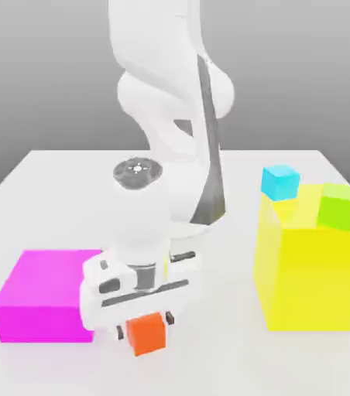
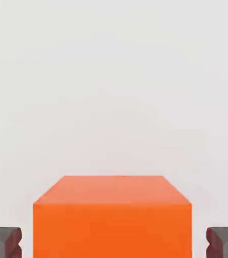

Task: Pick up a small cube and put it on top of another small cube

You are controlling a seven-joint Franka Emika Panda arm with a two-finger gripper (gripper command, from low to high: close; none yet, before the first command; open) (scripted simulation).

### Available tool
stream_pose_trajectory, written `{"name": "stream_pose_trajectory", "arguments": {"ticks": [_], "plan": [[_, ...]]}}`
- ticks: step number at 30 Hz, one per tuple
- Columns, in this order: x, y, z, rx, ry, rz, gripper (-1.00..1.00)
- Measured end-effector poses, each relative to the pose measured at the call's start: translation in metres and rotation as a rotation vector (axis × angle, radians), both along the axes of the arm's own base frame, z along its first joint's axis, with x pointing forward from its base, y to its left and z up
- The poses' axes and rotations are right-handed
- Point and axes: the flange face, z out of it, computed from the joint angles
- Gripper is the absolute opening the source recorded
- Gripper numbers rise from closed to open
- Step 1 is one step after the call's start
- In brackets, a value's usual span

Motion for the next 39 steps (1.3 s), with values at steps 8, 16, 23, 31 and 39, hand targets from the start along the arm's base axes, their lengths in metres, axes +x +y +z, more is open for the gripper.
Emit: {"name": "stream_pose_trajectory", "arguments": {"ticks": [8, 16, 23, 31, 39], "plan": [[0.004, 0.0, 0.017, 0.003, -0.007, -0.003, -1.0], [0.002, 0.0, 0.059, 0.001, -0.004, -0.001, -1.0], [0.052, -0.05, 0.083, 0.029, -0.019, 0.057, -1.0], [0.112, -0.144, 0.098, 0.043, -0.028, 0.152, -1.0], [0.146, -0.248, 0.111, 0.012, -0.006, 0.267, -1.0]]}}
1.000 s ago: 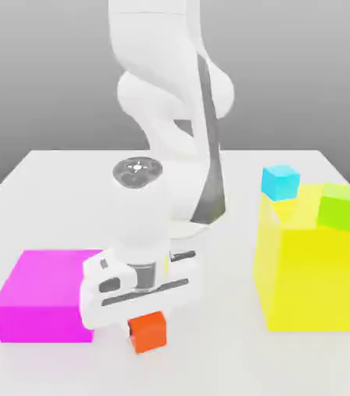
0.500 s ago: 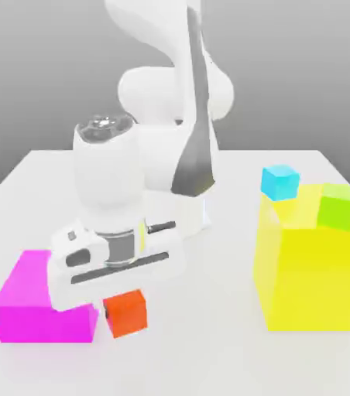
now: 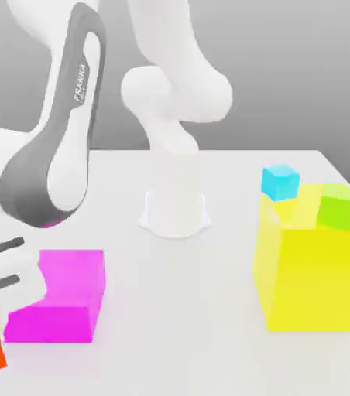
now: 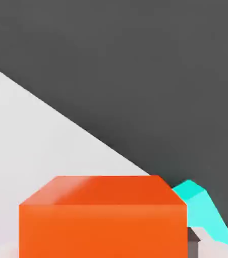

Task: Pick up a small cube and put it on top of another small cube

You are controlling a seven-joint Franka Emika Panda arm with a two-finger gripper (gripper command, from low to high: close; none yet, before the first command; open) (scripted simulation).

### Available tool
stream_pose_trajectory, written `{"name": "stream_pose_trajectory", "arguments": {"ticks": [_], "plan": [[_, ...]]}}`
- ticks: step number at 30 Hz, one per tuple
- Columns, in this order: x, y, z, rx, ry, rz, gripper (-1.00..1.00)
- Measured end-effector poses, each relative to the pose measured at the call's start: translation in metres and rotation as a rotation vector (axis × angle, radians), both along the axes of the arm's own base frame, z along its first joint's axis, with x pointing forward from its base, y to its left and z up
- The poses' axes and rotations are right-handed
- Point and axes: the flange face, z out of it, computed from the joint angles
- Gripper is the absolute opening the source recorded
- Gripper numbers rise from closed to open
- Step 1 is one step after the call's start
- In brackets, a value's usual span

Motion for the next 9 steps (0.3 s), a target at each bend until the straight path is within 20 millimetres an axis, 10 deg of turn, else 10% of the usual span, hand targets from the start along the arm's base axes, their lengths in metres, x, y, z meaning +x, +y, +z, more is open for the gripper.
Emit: {"name": "stream_pose_trajectory", "arguments": {"ticks": [4, 5, 9], "plan": [[0.005, -0.02, -0.044, -0.011, 0.006, 0.025, -1.0], [0.005, -0.02, -0.055, -0.012, 0.007, 0.026, 1.0], [0.005, -0.02, -0.055, -0.012, 0.007, 0.026, 1.0]]}}
